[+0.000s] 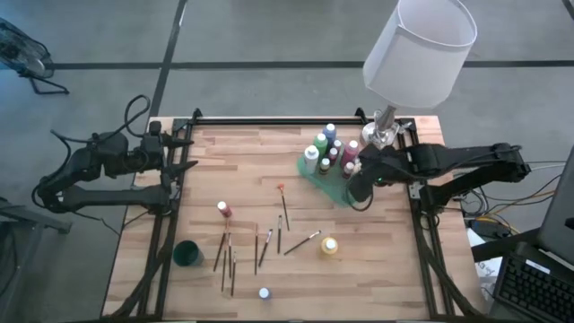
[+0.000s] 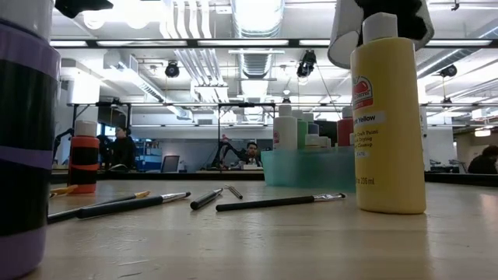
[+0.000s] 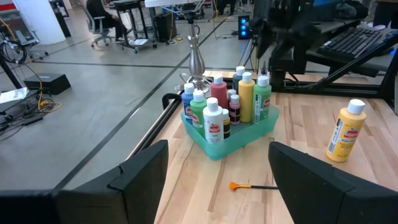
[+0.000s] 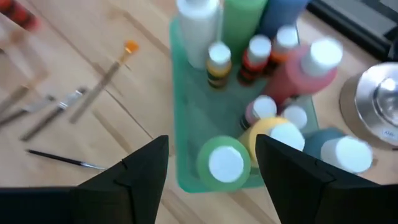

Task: Pick & Place Paint Supplies
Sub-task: Move the small orange paint bottle to the center of the table

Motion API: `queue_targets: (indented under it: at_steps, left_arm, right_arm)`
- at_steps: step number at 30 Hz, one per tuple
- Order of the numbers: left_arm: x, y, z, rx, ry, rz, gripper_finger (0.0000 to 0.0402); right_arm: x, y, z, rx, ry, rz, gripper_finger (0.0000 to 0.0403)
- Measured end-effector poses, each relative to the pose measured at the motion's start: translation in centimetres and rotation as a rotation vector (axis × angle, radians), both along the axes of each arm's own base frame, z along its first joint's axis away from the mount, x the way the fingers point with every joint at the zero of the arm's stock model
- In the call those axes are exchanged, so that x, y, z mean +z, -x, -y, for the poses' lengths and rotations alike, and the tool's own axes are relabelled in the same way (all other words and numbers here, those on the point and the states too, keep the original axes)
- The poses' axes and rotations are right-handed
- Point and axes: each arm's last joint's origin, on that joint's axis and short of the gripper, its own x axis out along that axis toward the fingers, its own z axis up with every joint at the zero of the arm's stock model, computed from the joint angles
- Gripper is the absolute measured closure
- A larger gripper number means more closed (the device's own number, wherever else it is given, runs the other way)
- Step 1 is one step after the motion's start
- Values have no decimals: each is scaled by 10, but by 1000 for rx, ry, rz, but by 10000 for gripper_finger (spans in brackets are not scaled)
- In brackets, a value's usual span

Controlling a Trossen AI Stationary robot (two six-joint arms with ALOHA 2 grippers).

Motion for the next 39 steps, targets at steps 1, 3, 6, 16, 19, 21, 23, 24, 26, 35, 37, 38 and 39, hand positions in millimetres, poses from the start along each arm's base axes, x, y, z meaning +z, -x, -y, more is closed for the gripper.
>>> queue_targets:
  at_steps: [1,3,6,16,19,21,23,24,26,35,37,38,39]
  left_arm:
    - [0,0,0,0,0,0,119]
    - [0,0,0,0,0,0,119]
    - [0,0,0,0,0,0,119]
    - [0,0,0,0,0,0,119]
    - [0,0,0,0,0,0,119]
    - [0,0,0,0,0,0,119]
    - [0,0,0,0,0,0,119]
    - [0,0,0,0,0,0,119]
    - [0,0,0,0,0,0,119]
    - [0,0,0,0,0,0,119]
    - [0,0,0,0,0,0,119]
    - [0,0,0,0,0,0,119]
    - [0,0,0,0,0,0,119]
  right_arm:
    - [8,0,0,2,0,21,171]
    - [22,1,0,14,3,60,178]
    - [44,1,0,28,5,131,191]
    - [89,7,-1,86,-4,276,238]
    - [95,9,-3,127,-35,294,257]
    - [96,9,-7,150,-42,297,271]
    - [96,9,-13,180,-46,296,288]
    - [95,9,-17,197,-45,293,297]
    - [94,10,-25,229,-34,289,318]
    - [95,22,-66,333,59,322,390]
    - [95,25,-73,347,62,333,393]
    - [95,26,-77,359,60,333,394]
    - [94,26,-81,373,59,329,394]
